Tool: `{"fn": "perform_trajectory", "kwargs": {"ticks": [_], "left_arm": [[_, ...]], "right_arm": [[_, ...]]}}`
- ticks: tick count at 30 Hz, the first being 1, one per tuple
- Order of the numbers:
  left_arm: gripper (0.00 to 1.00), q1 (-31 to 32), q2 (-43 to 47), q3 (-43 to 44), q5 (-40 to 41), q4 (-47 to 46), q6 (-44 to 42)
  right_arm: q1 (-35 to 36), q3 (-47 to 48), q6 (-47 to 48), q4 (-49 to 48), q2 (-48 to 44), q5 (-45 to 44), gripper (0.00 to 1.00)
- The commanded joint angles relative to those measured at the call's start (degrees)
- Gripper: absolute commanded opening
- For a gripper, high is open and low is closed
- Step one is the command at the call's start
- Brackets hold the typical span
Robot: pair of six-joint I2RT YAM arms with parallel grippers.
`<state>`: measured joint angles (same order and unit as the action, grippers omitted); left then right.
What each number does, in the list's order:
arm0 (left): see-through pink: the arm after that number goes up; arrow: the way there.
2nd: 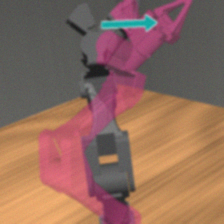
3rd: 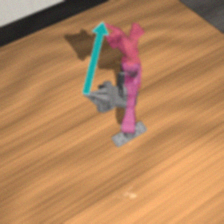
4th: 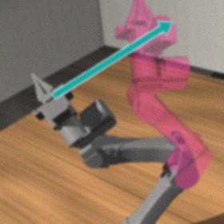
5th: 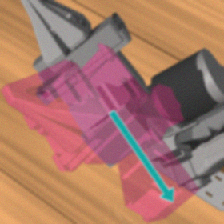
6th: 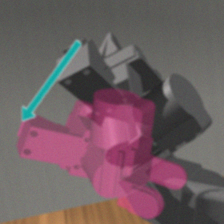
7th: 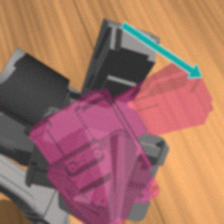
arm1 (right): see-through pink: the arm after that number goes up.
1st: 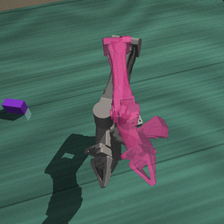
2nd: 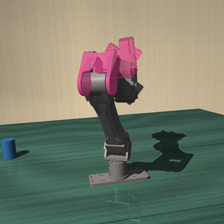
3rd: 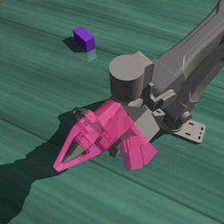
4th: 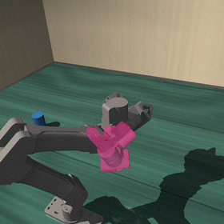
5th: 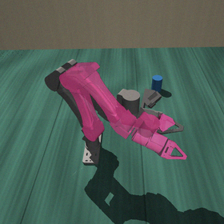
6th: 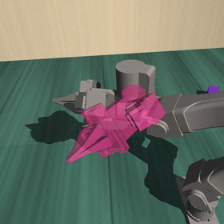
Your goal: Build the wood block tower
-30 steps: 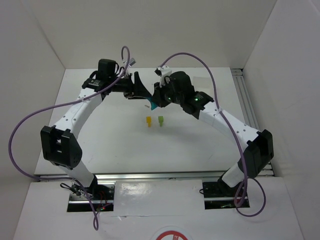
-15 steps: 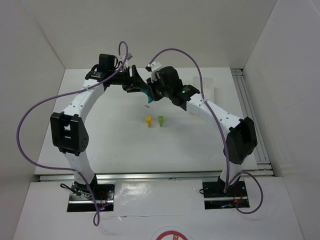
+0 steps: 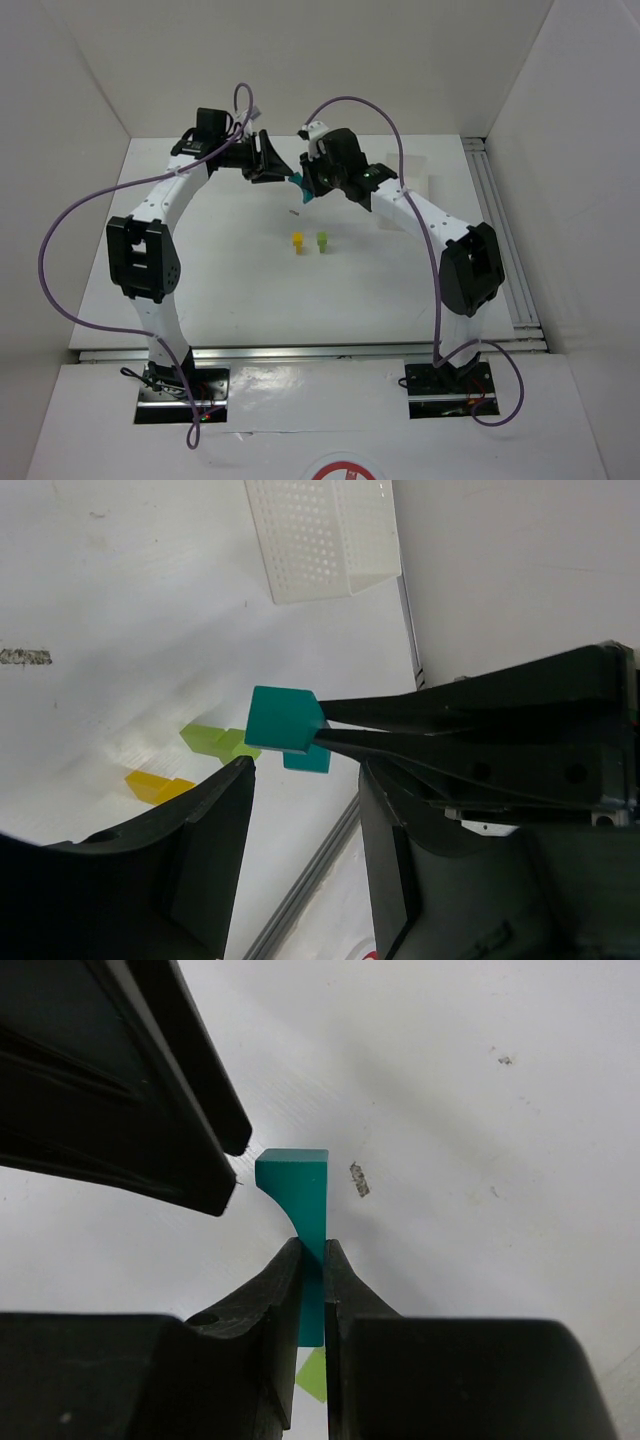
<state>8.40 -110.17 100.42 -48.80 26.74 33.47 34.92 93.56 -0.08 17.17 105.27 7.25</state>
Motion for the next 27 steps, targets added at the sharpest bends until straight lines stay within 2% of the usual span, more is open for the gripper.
{"fn": "perform_trajectory", "kwargs": {"ticks": [1,4,8,25,27], "left_arm": [[0.58,-0.1,0.0,1.8,-2.4,-1.4,0.3],[0.58,-0.1,-1.1,1.8,-3.0,-1.4,0.3],[0.63,-0.1,-1.6,1.8,-3.0,-1.4,0.3],[0.63,-0.1,-3.8,3.6,-3.5,-1.4,0.8],[0.61,-0.1,-3.8,3.0,-3.5,-1.4,0.8]], "right_arm": [[-1.1,2.6,1.0,-1.8,0.5,2.0,0.15],[-1.1,3.1,1.0,-1.8,0.5,2.0,0.15],[-1.1,3.1,1.0,-1.8,0.5,2.5,0.15],[-1.1,2.5,1.0,-2.3,-0.7,4.1,0.15],[-1.1,2.5,1.0,-2.3,-0.7,4.1,0.15]]}}
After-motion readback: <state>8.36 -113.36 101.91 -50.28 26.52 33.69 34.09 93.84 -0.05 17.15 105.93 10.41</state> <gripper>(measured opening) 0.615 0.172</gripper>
